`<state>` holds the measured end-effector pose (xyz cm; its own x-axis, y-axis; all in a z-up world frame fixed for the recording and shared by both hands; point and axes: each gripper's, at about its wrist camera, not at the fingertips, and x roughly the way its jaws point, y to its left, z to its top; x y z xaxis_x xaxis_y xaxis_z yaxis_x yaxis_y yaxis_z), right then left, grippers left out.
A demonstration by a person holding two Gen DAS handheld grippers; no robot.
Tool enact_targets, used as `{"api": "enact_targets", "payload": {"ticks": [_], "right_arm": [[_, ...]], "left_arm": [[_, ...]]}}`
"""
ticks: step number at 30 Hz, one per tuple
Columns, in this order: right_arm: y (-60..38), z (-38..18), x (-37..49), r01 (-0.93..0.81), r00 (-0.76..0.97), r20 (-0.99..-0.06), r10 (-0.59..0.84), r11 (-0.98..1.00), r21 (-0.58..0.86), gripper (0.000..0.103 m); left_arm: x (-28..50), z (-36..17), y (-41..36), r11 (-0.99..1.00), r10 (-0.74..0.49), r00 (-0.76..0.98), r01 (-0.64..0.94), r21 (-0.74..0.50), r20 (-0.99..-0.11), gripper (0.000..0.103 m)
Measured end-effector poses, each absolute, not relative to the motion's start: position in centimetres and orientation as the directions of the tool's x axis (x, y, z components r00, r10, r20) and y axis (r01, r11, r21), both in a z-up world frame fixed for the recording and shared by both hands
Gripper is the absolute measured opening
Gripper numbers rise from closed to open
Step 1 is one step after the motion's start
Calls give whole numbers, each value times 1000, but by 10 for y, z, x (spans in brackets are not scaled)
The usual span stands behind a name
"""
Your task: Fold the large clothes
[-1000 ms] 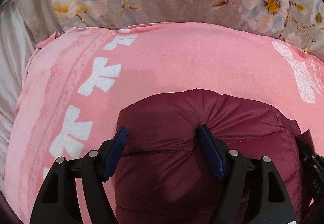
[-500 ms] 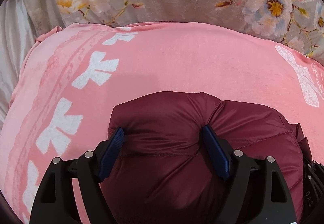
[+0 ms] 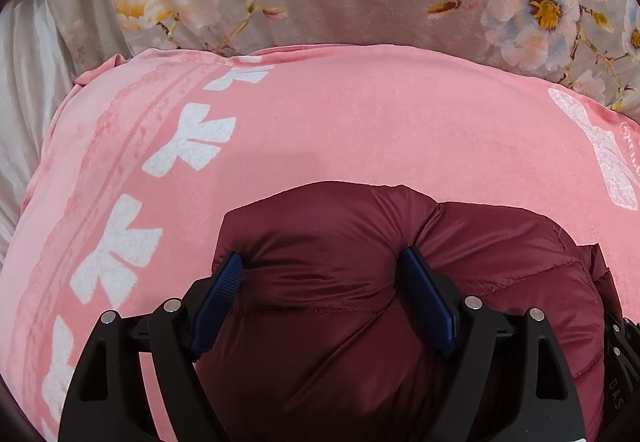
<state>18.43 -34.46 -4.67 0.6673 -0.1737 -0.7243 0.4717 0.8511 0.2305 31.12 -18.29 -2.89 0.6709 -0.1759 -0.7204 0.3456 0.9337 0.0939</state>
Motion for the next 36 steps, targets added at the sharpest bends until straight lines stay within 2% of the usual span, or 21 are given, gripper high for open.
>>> {"api": "enact_targets", "payload": {"ticks": [3, 5, 10, 15, 18, 22, 23, 24, 26, 29, 33, 36], "right_arm": [[-351, -32, 164, 485, 664, -734, -141, 829, 279, 9], [-348, -11, 132, 474, 697, -708, -116, 816, 332, 13], [-306, 3, 58, 434, 662, -743, -95, 858, 276, 13], [-274, -37, 33, 422, 590, -806, -44, 868, 261, 13], [-265, -45, 29, 434, 601, -796, -70, 865, 252, 12], [-262, -34, 27, 434, 588, -804, -85, 873, 224, 13], [-268, -25, 22, 434, 618, -783, -71, 861, 265, 22], [-277, -19, 19, 437, 648, -759, -60, 846, 306, 39], [-296, -6, 14, 451, 702, -709, -57, 807, 381, 61], [-319, -8, 29, 451, 714, -700, -11, 772, 448, 62], [-330, -34, 56, 415, 705, -696, 136, 716, 561, 62], [-334, -55, 72, 376, 717, -650, 250, 647, 664, 64]], "left_arm": [[305, -17, -173, 922, -194, 642, 377, 86, -742, 80], [287, -3, -159, 913, -207, 635, 398, 86, -744, 80], [220, 15, -114, 881, -234, 603, 464, 97, -763, 80], [188, -20, -81, 879, -256, 465, 478, -3, -848, 81], [181, -33, -65, 896, -294, 457, 437, -76, -839, 85], [187, -29, -51, 897, -332, 400, 414, -155, -854, 84], [189, -27, -48, 897, -338, 392, 410, -167, -856, 84], [194, -23, -42, 896, -354, 382, 401, -192, -854, 84], [208, -20, -35, 894, -383, 351, 374, -247, -854, 84], [228, -26, -33, 854, -486, 254, 342, -392, -836, 84], [245, -41, -42, 803, -572, 160, 309, -509, -805, 84], [253, -48, -47, 764, -630, 132, 284, -579, -766, 84]]}}
